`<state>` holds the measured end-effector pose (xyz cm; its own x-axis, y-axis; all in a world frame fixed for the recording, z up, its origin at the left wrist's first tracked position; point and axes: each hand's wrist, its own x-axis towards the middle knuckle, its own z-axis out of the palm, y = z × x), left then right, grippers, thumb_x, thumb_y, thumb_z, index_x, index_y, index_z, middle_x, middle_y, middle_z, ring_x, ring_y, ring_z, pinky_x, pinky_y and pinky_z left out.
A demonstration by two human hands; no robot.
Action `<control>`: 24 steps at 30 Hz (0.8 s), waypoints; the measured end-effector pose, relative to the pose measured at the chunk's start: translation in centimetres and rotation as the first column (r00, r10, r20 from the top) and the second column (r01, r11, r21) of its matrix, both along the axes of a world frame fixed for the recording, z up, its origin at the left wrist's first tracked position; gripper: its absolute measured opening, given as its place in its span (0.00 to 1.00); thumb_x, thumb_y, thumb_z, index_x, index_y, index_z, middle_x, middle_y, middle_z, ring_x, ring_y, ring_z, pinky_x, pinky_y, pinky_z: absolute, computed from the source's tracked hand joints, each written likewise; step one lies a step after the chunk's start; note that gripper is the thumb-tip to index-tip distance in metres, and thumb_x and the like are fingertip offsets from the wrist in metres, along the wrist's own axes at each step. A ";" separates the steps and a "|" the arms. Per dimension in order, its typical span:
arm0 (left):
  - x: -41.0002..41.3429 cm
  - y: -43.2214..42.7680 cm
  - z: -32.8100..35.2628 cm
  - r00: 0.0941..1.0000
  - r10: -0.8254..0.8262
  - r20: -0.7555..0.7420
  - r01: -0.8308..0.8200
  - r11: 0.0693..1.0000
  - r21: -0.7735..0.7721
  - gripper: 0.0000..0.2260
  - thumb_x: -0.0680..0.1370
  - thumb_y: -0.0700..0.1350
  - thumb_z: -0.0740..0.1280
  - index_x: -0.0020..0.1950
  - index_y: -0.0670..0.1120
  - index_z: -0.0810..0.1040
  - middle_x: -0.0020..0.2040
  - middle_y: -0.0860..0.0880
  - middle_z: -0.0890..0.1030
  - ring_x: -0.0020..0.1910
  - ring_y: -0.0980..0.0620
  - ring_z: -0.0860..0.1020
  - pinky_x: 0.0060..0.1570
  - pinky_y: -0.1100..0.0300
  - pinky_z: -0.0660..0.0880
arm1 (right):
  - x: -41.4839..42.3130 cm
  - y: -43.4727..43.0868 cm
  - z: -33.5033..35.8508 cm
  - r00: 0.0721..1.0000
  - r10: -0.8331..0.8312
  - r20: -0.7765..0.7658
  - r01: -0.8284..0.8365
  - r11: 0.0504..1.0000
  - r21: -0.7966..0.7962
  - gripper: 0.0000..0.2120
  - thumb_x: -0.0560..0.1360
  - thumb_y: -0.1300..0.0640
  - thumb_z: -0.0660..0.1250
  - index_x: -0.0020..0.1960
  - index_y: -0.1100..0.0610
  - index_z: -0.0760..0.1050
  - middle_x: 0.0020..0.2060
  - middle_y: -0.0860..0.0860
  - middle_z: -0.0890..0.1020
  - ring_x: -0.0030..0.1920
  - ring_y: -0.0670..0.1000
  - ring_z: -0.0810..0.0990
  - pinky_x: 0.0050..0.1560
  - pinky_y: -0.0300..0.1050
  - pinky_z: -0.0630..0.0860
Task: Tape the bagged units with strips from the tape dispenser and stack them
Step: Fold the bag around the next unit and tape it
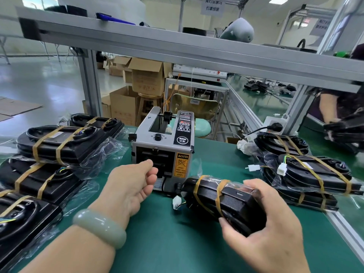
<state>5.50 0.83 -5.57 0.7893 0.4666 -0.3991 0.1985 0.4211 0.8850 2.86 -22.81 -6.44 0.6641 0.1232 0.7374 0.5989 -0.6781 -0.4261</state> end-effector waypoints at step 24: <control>1.1 -0.6 -0.2 0.996 0.088 -0.014 -0.087 0.994 0.062 0.05 0.76 0.46 0.69 0.45 0.44 0.78 0.29 0.51 0.83 0.22 0.60 0.77 0.21 0.66 0.70 | -0.4 0.7 0.0 0.998 0.044 0.033 -0.044 0.999 -0.016 0.34 0.52 0.51 0.75 0.57 0.50 0.71 0.41 0.47 0.81 0.39 0.53 0.81 0.43 0.43 0.74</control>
